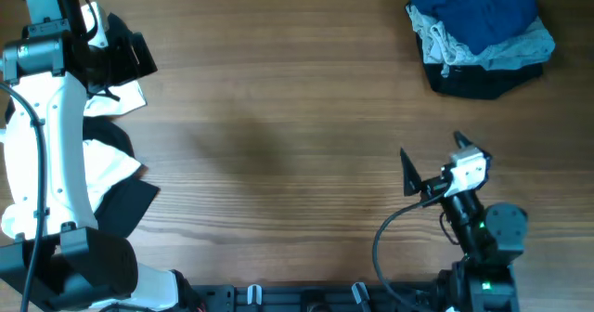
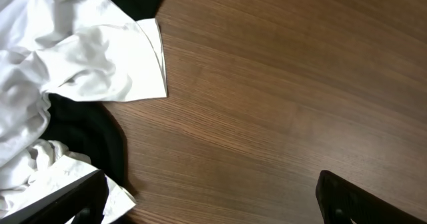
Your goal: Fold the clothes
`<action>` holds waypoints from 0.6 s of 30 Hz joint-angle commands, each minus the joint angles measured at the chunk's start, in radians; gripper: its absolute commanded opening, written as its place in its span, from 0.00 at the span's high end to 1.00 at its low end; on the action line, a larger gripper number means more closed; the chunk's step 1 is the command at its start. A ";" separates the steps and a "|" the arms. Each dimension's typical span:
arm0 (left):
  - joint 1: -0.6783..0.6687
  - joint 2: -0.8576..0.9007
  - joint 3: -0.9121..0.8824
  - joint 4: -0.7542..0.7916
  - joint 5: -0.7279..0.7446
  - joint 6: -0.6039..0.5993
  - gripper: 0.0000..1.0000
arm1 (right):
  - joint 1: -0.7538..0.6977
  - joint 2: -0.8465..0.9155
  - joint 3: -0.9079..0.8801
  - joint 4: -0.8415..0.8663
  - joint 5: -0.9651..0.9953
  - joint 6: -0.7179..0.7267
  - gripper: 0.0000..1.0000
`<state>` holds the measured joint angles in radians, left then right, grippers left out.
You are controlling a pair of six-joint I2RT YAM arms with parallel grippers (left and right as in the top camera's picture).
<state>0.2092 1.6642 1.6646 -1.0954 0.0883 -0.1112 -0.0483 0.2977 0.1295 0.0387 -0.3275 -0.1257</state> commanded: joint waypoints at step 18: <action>-0.005 0.006 0.003 0.003 0.012 -0.006 0.00 | 0.006 -0.253 -0.125 -0.010 0.013 0.023 0.00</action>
<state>0.2092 1.6642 1.6646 -1.0950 0.0883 -0.1112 -0.0483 0.0990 0.0078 0.0257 -0.3237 -0.1158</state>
